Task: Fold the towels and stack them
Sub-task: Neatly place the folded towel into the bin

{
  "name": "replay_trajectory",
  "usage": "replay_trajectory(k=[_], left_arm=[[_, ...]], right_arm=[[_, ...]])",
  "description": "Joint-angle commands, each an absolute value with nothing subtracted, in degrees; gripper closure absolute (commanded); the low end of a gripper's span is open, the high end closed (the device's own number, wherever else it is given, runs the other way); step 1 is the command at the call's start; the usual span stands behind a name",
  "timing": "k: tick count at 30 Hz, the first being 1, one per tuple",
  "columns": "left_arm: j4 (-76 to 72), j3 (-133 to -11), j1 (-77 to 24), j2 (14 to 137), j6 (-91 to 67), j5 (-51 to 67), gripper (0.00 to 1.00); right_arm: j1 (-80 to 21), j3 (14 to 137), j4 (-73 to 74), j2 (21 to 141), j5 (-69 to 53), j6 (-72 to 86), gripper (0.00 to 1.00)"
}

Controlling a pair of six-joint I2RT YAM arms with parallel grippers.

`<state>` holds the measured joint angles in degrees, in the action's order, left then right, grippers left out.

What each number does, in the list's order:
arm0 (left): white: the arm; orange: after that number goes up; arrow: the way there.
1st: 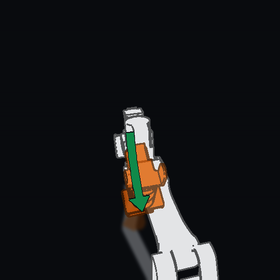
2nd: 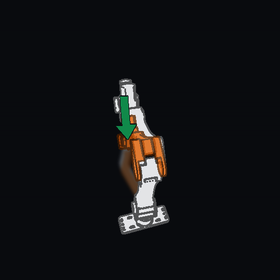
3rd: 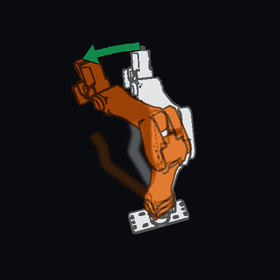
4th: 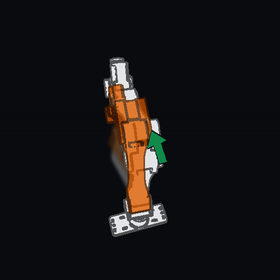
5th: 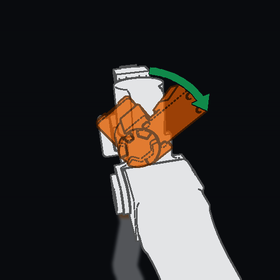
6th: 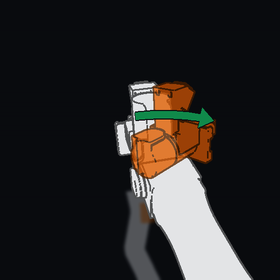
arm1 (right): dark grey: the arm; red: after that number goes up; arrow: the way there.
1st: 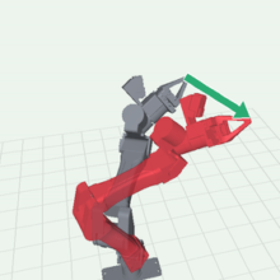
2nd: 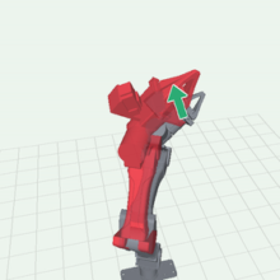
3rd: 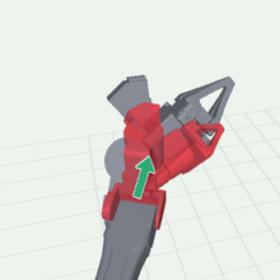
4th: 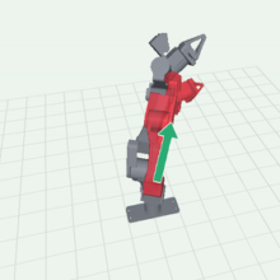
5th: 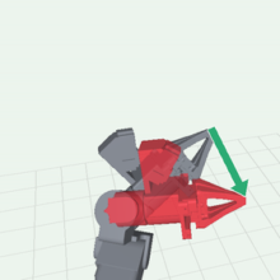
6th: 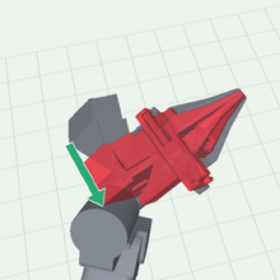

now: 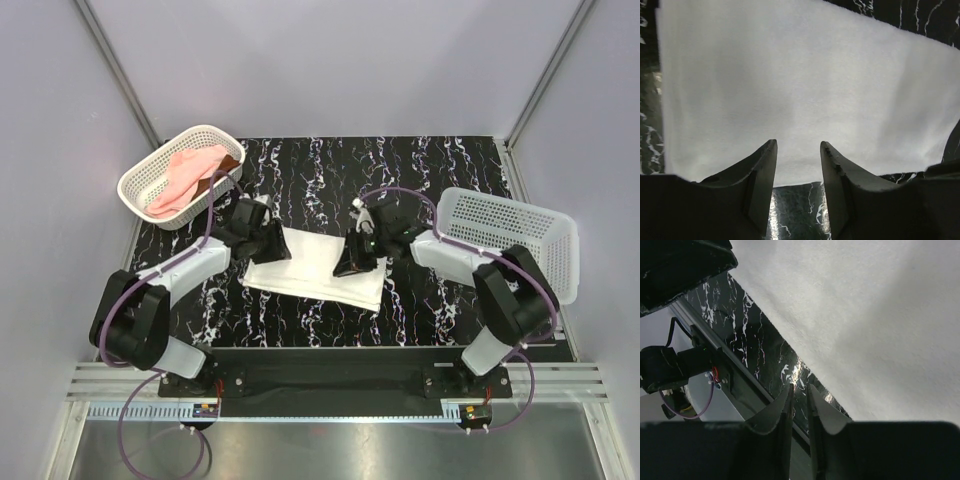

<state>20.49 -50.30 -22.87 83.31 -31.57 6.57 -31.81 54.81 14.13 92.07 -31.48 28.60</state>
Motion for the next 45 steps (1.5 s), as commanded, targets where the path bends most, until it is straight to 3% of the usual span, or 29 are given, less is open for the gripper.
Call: replay_trajectory(k=[1, 6, 10, 18, 27, 33, 38, 42, 45], left_arm=[[13.9, -47.0, -23.9, 81.9, -35.1, 6.7, 0.54], [14.9, -41.8, -22.5, 80.5, -35.2, -3.9, 0.52], [14.3, -38.9, -17.7, 79.8, -36.6, -2.3, 0.52], [16.3, -44.9, -16.8, 74.8, -33.8, -1.7, 0.46], [17.5, -58.3, -14.2, 92.7, -30.8, -0.5, 0.46], [20.3, -60.3, -11.1, 98.5, -32.0, -1.0, 0.47], [20.7, -58.2, -9.8, 97.9, -32.9, -0.8, 0.47], [21.8, -57.1, -8.7, 93.7, -31.7, 1.0, 0.45], [23.6, -57.7, -8.7, 90.2, -27.7, 0.2, 0.43]], right_arm=[[-33.9, 55.5, 6.0, 97.6, -36.5, 31.7, 0.77], [-34.3, 51.3, 1.5, 104.4, -38.1, 29.3, 0.75], [-34.3, 48.3, 2.7, 104.4, -34.6, 27.8, 0.77], [-34.2, 54.2, 22.6, 92.7, -12.2, 26.3, 0.79], [-31.9, 61.2, 27.9, 98.9, 6.3, 24.8, 0.83], [-31.4, 63.3, 30.6, 102.6, 9.8, 23.0, 0.82], [-31.3, 64.5, 35.6, 96.0, 9.1, 24.1, 0.70], [-31.2, 63.3, 38.1, 92.5, 7.7, 29.3, 0.51], [-31.2, 61.4, 37.5, 91.8, 6.9, 31.8, 0.46]])
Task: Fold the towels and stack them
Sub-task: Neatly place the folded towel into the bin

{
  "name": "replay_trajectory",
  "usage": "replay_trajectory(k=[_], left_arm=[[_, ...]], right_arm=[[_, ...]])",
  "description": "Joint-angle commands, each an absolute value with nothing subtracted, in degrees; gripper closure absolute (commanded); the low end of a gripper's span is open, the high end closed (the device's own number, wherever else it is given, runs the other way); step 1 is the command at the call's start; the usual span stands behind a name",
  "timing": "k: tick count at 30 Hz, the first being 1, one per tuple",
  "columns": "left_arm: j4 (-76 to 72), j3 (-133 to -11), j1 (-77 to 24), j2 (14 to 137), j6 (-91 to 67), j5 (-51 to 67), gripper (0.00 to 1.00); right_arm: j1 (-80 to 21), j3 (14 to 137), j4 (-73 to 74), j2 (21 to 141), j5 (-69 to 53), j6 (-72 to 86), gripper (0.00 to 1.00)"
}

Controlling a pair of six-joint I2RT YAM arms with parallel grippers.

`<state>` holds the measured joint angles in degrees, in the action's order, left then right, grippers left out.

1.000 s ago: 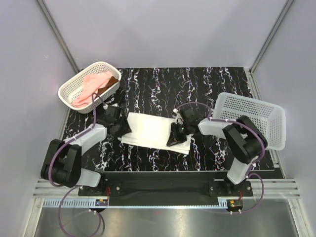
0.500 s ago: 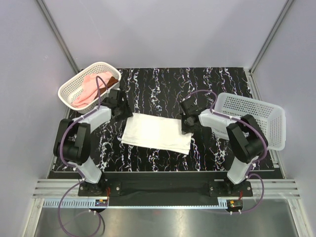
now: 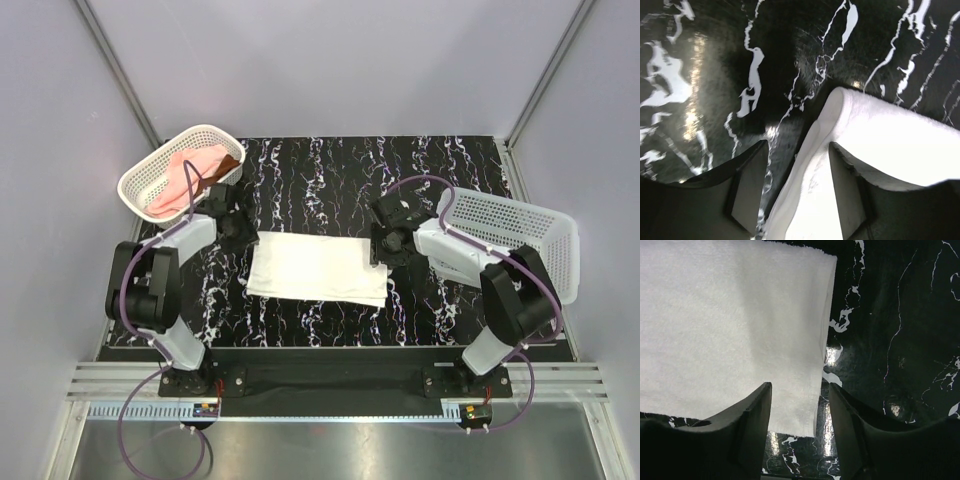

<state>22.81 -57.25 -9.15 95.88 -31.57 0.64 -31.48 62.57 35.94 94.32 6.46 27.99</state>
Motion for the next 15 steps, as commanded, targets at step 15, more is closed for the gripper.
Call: replay_trajectory(k=[15], left_arm=[[22.6, -52.4, -8.7, 89.4, -26.5, 8.8, 0.42]], right_arm=[[-30.6, 54.6, 25.4, 96.7, 1.2, 33.0, 0.41]])
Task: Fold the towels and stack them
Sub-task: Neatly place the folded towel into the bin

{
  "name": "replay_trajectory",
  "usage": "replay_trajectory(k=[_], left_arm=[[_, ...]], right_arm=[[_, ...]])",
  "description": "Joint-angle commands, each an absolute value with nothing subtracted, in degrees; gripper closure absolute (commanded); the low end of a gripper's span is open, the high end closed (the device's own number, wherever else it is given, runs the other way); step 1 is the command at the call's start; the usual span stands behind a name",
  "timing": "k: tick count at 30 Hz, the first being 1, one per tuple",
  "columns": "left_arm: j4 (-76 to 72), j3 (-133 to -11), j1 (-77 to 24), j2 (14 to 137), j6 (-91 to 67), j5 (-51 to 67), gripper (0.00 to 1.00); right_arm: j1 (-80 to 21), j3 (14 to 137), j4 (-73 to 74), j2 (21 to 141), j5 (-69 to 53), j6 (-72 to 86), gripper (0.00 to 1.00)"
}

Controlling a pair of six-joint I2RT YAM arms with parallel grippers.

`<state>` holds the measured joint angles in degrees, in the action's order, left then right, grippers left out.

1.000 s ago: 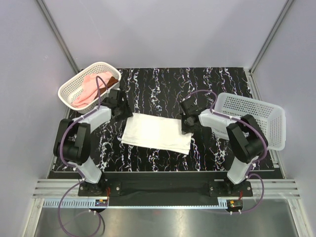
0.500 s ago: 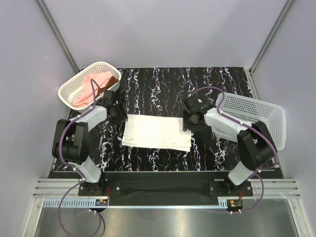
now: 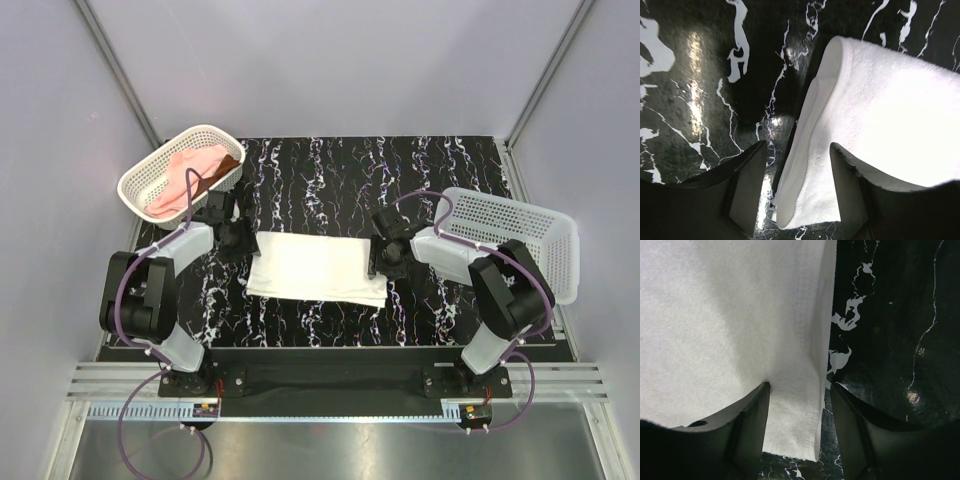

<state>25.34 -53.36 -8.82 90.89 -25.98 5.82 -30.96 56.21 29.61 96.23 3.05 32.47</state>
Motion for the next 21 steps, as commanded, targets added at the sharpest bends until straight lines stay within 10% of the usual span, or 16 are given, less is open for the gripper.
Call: replay_trajectory(k=[1, 9, 21], left_arm=[[22.4, -52.1, -8.7, 89.2, -26.6, 8.9, 0.42], [22.8, -51.4, -8.7, 87.3, -27.3, 6.9, 0.42], [27.4, -59.1, -8.7, 80.7, -24.1, 2.3, 0.42]], right_arm=[[-30.7, 54.1, 25.1, 96.8, 1.1, 32.8, 0.41], [-30.5, 50.7, 22.3, 97.9, 0.8, 32.0, 0.50], [-30.3, 57.5, 31.2, 92.1, 3.1, 27.4, 1.00]])
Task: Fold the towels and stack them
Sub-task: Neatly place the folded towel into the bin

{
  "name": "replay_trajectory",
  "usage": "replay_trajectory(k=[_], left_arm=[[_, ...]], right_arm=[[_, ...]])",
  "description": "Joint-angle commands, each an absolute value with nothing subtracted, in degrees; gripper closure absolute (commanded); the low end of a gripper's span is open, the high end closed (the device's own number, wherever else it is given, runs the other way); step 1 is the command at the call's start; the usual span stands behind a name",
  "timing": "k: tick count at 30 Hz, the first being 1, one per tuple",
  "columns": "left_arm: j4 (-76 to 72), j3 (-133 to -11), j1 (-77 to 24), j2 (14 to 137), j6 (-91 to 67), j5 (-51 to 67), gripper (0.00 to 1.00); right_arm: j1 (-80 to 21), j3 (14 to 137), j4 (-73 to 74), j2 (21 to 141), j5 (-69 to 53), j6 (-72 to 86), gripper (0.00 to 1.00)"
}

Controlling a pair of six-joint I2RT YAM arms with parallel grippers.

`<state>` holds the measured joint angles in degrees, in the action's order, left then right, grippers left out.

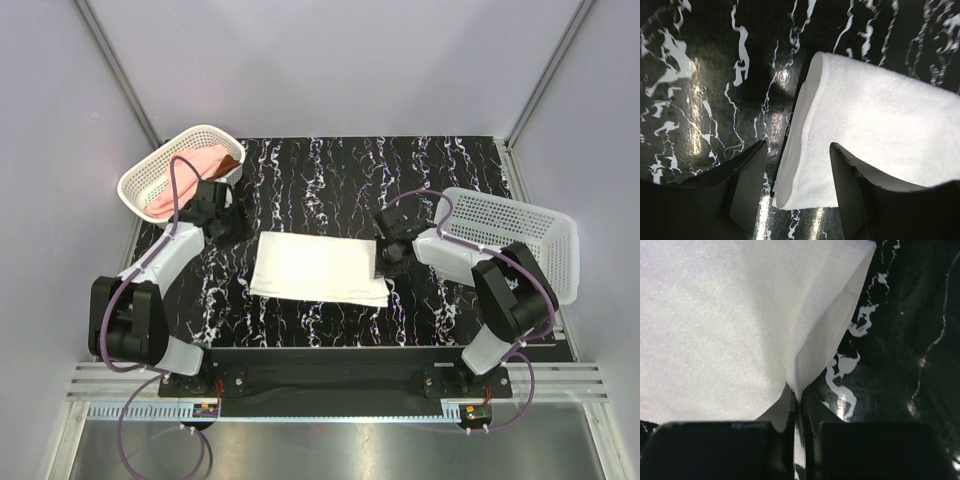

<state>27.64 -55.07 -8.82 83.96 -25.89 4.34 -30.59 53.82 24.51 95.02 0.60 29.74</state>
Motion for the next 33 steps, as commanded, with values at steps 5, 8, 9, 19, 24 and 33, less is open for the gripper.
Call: replay_trajectory(k=[5, 8, 9, 19, 24, 33], left_arm=[[28.0, -62.0, -8.8, 78.8, -23.3, 4.4, 0.42], [27.9, -62.7, -8.7, 78.3, -22.9, 5.3, 0.42], [27.9, -62.8, -8.7, 78.0, -22.9, 5.9, 0.42], [26.1, -60.9, -8.7, 76.8, -21.7, 8.8, 0.41], [25.5, -60.4, -8.8, 79.6, -22.1, 12.2, 0.42], [24.9, -59.9, -8.7, 79.2, -21.6, 13.4, 0.42]], right_arm=[[-30.3, 67.6, 44.5, 90.8, 9.8, 25.3, 1.00], [-30.3, 73.1, 49.8, 90.4, 12.5, 24.1, 1.00], [-30.0, 74.3, 50.9, 90.4, 12.4, 23.7, 1.00], [-19.4, 88.4, 63.0, 90.9, 13.6, 17.1, 1.00], [-11.6, 93.2, 66.6, 89.2, 14.5, 14.2, 1.00], [4.8, 95.0, 66.6, 83.8, 15.1, 10.6, 1.00]])
